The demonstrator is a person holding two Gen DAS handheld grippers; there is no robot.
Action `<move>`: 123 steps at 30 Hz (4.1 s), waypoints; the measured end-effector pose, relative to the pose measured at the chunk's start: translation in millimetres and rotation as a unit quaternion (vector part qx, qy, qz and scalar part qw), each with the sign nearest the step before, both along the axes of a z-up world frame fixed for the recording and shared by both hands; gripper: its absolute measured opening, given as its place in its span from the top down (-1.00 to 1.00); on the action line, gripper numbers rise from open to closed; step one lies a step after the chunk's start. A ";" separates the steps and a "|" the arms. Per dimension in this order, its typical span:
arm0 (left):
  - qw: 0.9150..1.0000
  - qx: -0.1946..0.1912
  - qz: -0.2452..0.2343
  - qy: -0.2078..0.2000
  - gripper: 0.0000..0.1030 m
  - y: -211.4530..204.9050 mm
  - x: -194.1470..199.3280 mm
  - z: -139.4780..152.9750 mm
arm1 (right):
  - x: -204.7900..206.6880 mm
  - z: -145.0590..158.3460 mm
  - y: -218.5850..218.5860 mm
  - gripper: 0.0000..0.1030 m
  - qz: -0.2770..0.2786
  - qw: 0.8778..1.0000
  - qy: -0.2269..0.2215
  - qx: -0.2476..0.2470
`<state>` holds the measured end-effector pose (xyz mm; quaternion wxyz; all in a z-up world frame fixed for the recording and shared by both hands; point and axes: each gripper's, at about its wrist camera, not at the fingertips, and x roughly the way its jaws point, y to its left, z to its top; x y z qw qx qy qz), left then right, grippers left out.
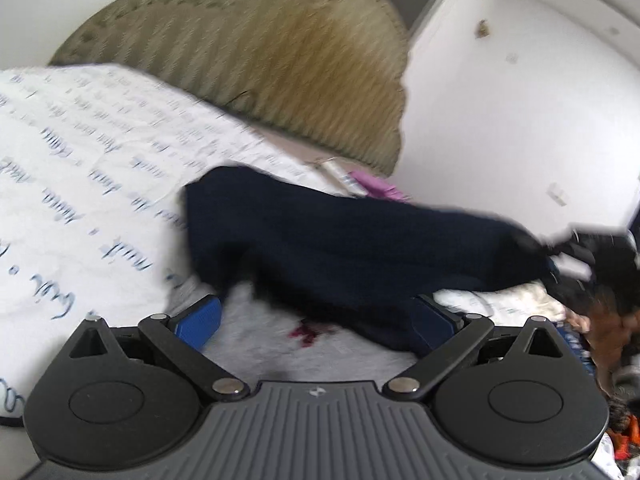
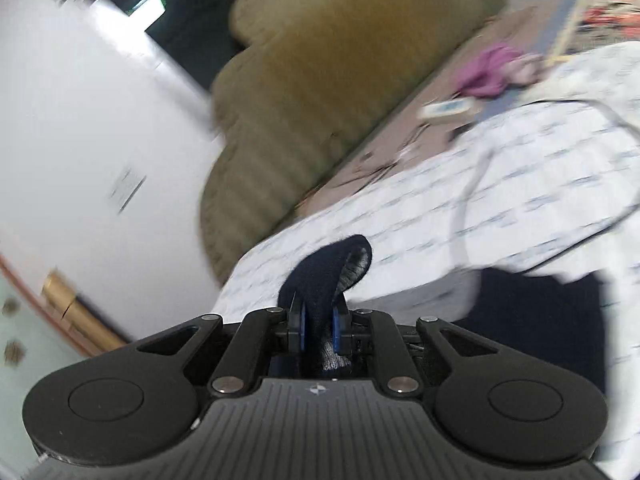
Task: Fold small clothes
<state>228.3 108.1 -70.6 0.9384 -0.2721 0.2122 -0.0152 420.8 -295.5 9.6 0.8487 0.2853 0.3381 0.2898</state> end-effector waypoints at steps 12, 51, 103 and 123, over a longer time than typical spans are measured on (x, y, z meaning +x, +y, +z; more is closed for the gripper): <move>0.998 -0.042 0.007 -0.040 -0.98 12.1 22.7 37.3 | 9.3 -52.5 -38.9 0.68 -0.054 0.997 0.052 -0.015; 0.988 0.009 0.019 0.154 -0.46 55.5 143.7 -9.0 | -16.5 -81.7 -63.7 0.16 -0.068 0.987 0.126 -0.068; 0.950 0.269 -0.007 0.158 0.89 31.6 183.1 -8.5 | 23.0 -89.4 -27.0 0.49 -0.076 0.980 0.019 -0.184; 0.960 0.220 -0.075 0.155 0.89 31.9 113.7 2.0 | -35.9 -91.7 -34.3 0.73 -0.036 0.987 0.042 -0.148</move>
